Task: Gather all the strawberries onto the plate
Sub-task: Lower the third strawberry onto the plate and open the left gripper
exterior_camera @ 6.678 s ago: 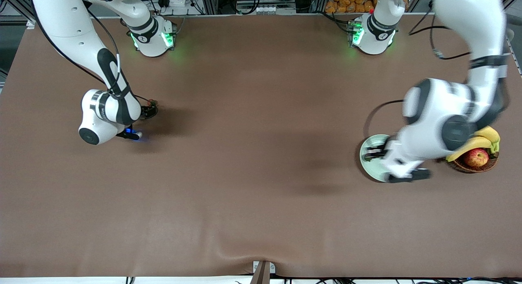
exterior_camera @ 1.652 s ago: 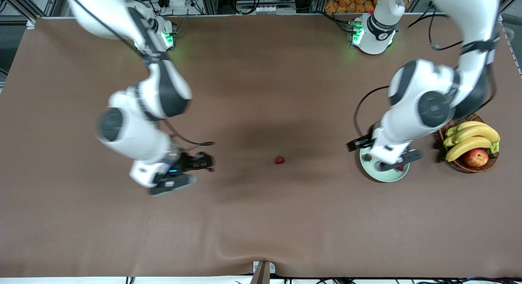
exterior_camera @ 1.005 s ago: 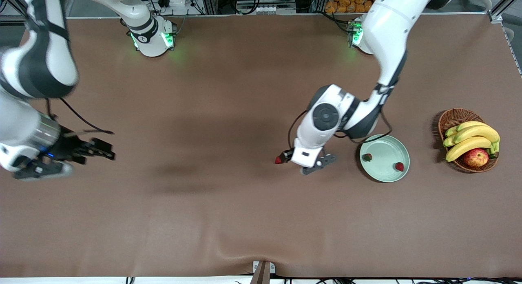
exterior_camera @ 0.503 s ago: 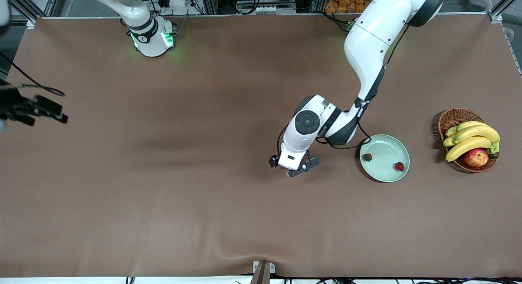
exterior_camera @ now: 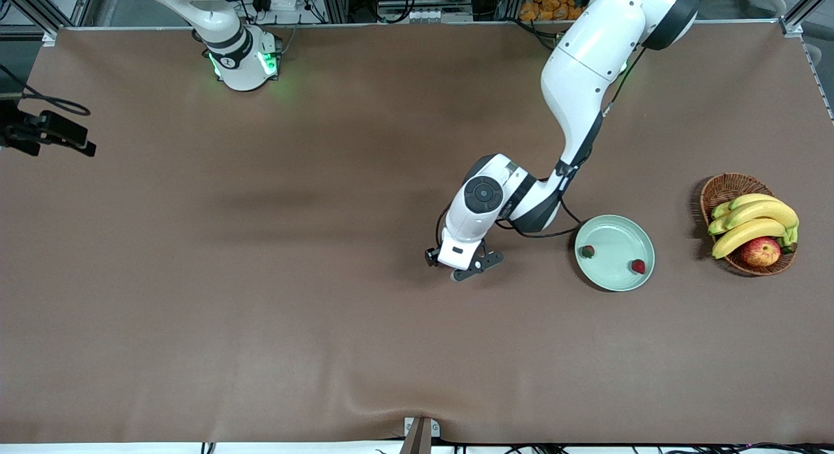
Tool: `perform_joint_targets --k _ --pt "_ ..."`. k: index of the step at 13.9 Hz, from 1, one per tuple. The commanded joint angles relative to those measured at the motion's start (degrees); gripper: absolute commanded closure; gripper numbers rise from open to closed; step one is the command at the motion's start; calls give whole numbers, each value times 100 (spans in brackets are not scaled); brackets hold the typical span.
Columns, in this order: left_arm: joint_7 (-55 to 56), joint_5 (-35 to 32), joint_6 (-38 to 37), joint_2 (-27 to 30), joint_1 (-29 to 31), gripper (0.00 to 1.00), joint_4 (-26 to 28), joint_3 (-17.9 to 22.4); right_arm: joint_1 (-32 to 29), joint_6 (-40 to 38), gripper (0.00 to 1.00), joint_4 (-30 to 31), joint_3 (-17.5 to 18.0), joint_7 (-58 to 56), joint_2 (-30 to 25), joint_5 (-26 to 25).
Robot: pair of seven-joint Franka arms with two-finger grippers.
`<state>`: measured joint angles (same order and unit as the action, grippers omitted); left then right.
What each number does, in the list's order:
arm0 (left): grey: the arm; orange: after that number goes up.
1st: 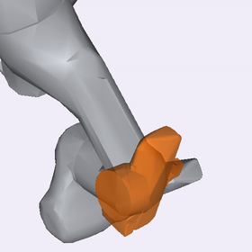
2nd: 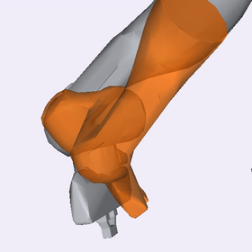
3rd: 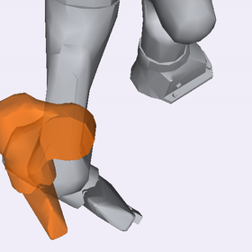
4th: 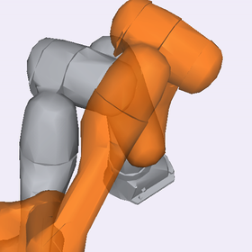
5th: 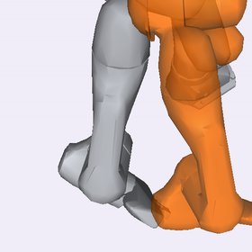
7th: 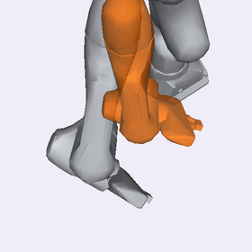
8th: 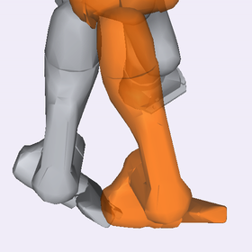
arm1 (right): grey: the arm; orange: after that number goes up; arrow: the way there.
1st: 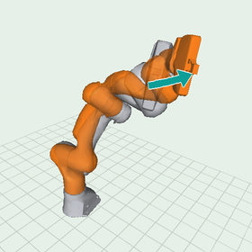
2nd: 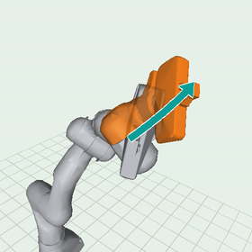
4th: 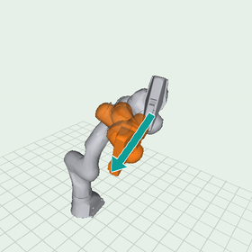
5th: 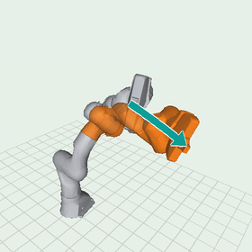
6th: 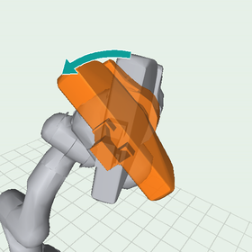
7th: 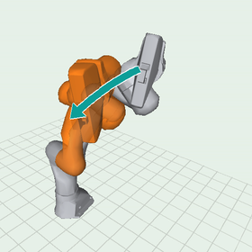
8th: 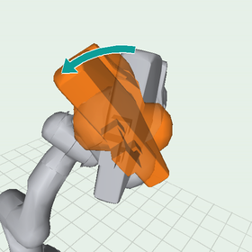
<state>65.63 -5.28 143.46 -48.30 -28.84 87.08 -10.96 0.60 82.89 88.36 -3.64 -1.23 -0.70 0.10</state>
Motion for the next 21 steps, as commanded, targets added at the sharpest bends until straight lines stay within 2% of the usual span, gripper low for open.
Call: perform_joint_targets --k 1,2,3,6,8,10,13,17,18,20,21 --pt "143 -158 25 -40 -61 75 -138 50 28 -98 0 137 153 184 -246 -309" --pt "125 -175 -1 39 -8 93 -138 50 28 -63 0 137 153 184 -247 -300" --pt "116 -175 -80 135 53 100 -112 50 2 -1 0 137 135 184 -264 -239" --pt "-102 -184 -1052 793 448 100 -68 50 -182 376 0 164 82 114 -264 -116" --pt "-977 -184 -2027 1338 904 100 37 41 -192 544 0 172 82 96 -273 -28" --pt "-2014 -175 -2697 1699 1422 100 186 32 -183 553 0 155 91 88 -229 113" --pt "-3123 -184 -2990 1902 2160 100 502 32 -200 588 0 146 91 88 -194 175" --pt "-4031 -193 -2728 1763 2926 100 933 41 -209 570 0 146 82 -255 -167 192" --pt "-4093 -193 -2526 1736 2980 99 1108 50 -201 570 0 146 82 -246 -176 192" --pt "-4120 -455 -2139 1727 3111 74 1407 50 -183 536 0 137 82 -246 -167 192" --pt "-4129 -570 -2051 1710 3164 67 1452 41 -166 527 0 137 91 -246 -176 192"
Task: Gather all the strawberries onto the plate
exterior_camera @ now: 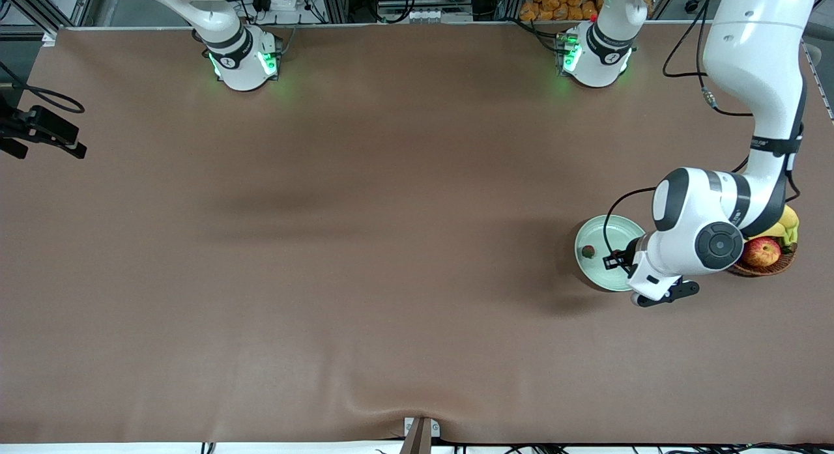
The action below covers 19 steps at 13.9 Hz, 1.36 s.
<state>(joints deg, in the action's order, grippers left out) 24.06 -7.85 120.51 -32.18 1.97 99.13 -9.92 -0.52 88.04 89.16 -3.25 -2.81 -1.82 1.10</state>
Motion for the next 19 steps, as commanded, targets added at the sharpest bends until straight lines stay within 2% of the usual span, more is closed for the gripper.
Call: perform_joint_targets --k 1,2,3,6,12,16,19 --pt "28 -322 254 71 119 65 247 -62 -54 12 0 58 52 -79 -55 92" --pt "28 -331 263 45 119 49 247 -62 -45 3 0 58 61 -79 -64 92" --pt "37 -322 263 54 128 1 238 -62 -36 -49 0 58 79 -61 -73 92" --pt "28 -322 114 456 128 0 203 -80 16 -155 0 58 105 -44 -73 83" --pt "19 -243 -1026 2187 111 0 -147 -185 60 -199 0 76 96 78 -64 75" --pt "-603 115 -2318 2645 119 0 -824 -265 52 -305 0 93 96 492 -55 75" --pt "-990 503 -2690 2926 146 0 -975 -177 43 -331 0 93 96 501 -47 75"
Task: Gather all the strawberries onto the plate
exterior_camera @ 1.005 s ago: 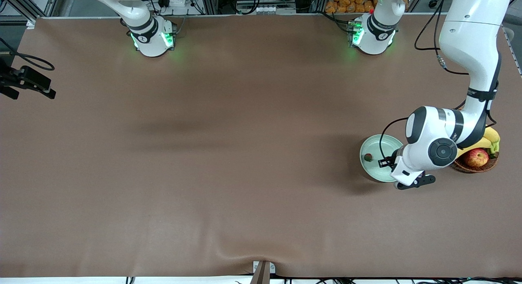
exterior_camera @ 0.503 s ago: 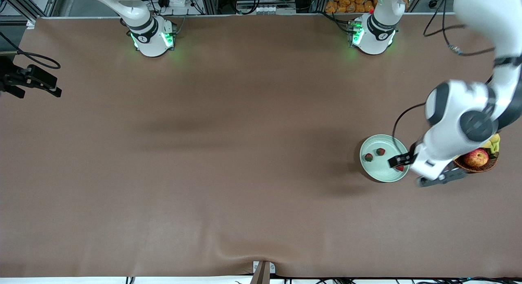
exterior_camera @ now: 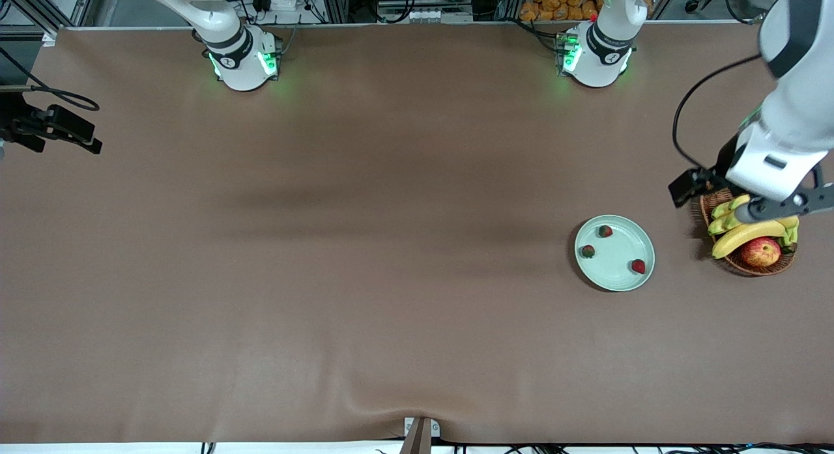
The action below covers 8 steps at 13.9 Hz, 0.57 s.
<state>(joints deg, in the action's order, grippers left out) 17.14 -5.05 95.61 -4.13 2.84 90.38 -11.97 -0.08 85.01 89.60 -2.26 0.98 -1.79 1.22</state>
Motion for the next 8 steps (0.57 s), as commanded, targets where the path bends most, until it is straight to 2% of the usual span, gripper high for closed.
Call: perform_joint_targets --k 1,4,8 --pt "-386 250 -236 193 59 0 -65 28 -1 -37 0 49 -3 122 -41 62" --pt "-553 680 -517 421 33 0 5 300 -9 -55 0 41 -3 122 -41 62" --pt "-746 734 -632 510 -20 0 -12 450 -36 -55 0 23 -21 122 -50 71"
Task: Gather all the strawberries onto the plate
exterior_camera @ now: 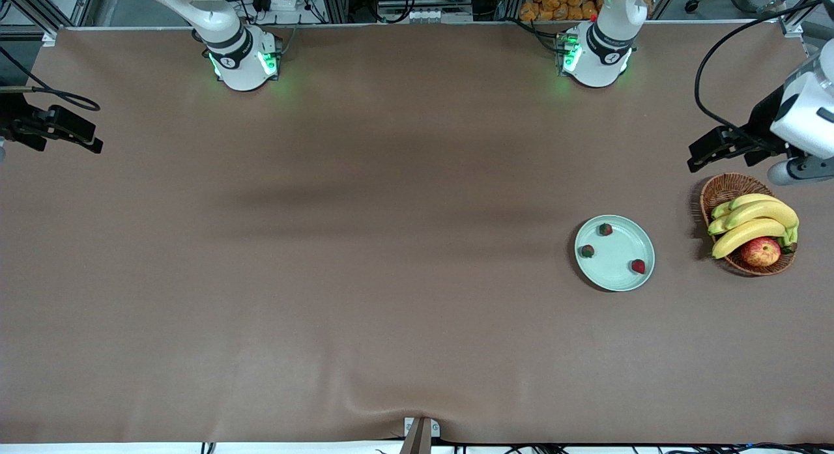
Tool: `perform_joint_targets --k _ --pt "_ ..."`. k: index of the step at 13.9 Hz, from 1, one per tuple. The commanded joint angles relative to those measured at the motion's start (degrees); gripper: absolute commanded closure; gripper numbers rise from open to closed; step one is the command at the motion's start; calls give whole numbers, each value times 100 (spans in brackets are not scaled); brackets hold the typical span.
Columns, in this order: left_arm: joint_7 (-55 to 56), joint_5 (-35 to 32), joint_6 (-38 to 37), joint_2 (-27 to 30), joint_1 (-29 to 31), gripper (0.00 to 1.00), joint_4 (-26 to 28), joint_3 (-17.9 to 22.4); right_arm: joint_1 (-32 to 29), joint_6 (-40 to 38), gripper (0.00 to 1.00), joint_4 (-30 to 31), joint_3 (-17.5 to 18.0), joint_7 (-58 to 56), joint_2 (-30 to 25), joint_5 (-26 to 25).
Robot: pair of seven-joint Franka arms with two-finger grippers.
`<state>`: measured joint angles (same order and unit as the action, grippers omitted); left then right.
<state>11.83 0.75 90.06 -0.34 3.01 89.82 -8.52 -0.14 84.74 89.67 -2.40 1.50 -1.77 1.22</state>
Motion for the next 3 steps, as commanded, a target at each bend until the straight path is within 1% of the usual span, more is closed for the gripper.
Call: perform_joint_targets --k 1,3 --pt "-312 154 -85 131 -64 0 27 113 -30 -36 0 15 -6 69 -52 71" --pt "-339 145 -181 131 -73 0 27 166 -30 -36 0 15 -6 69 -52 71"
